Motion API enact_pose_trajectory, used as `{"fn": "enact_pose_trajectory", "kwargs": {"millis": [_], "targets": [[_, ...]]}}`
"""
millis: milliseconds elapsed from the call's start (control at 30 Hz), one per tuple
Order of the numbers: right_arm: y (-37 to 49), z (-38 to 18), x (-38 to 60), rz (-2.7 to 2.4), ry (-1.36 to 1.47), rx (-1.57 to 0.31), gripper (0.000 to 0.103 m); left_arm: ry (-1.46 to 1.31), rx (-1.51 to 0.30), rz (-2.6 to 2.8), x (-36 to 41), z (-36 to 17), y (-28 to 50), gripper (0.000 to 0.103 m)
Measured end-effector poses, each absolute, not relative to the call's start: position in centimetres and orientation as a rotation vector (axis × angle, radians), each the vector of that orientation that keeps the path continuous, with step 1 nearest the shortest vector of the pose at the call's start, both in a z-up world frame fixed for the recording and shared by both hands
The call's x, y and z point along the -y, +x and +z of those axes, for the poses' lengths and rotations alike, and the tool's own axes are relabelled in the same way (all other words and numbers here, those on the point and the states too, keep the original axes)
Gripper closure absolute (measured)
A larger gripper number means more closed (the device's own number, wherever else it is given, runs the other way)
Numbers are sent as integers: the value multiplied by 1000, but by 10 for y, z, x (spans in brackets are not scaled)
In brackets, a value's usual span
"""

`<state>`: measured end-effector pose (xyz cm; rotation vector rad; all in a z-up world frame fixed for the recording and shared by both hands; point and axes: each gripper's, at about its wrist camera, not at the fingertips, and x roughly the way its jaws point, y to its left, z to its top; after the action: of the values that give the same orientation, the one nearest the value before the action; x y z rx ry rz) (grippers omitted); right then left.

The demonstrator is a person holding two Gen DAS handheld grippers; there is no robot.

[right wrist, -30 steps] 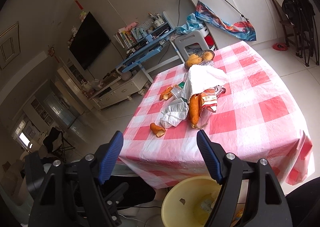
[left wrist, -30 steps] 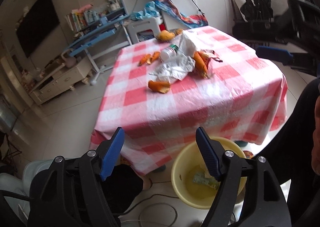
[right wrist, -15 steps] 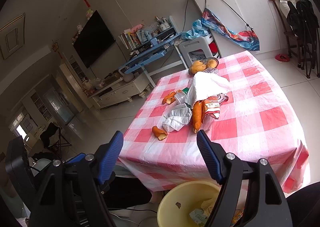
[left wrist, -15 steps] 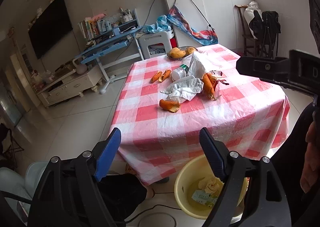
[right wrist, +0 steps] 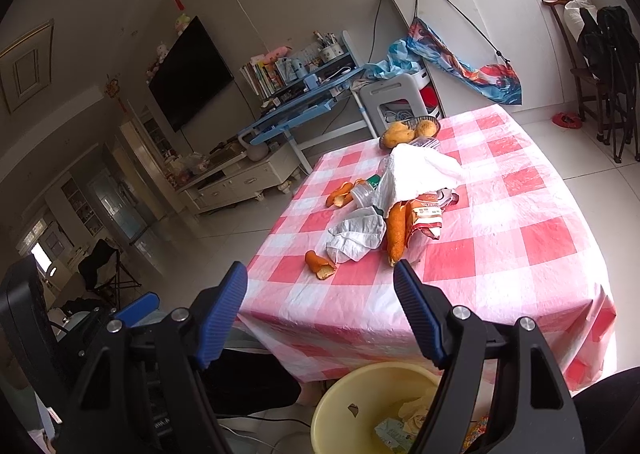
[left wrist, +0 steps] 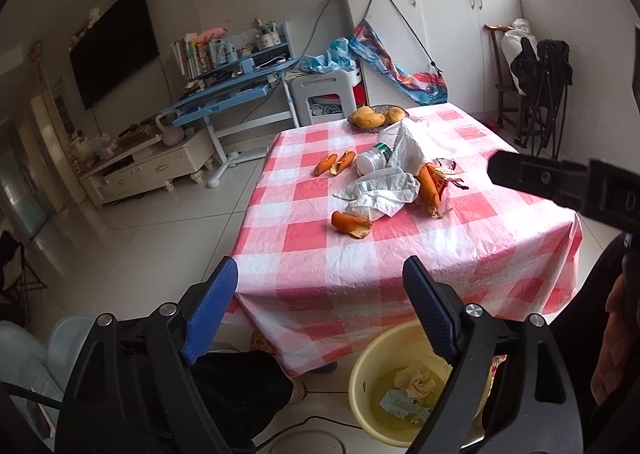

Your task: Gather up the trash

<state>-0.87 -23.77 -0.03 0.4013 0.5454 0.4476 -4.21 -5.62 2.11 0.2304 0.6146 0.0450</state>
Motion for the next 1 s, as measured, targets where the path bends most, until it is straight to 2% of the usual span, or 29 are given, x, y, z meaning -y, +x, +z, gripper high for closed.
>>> {"fn": "enact_pose_trajectory", "kwargs": {"millis": [700, 900, 1000], "targets": [[-6, 0, 239, 466, 390, -549, 33, 176, -611, 87, 46, 29, -31, 22], [27, 0, 213, 522, 251, -647, 36, 131, -623, 100, 36, 26, -18, 22], [59, -8, 192, 542, 125, -723, 41, 92, -649, 115, 25, 17, -6, 22]]}}
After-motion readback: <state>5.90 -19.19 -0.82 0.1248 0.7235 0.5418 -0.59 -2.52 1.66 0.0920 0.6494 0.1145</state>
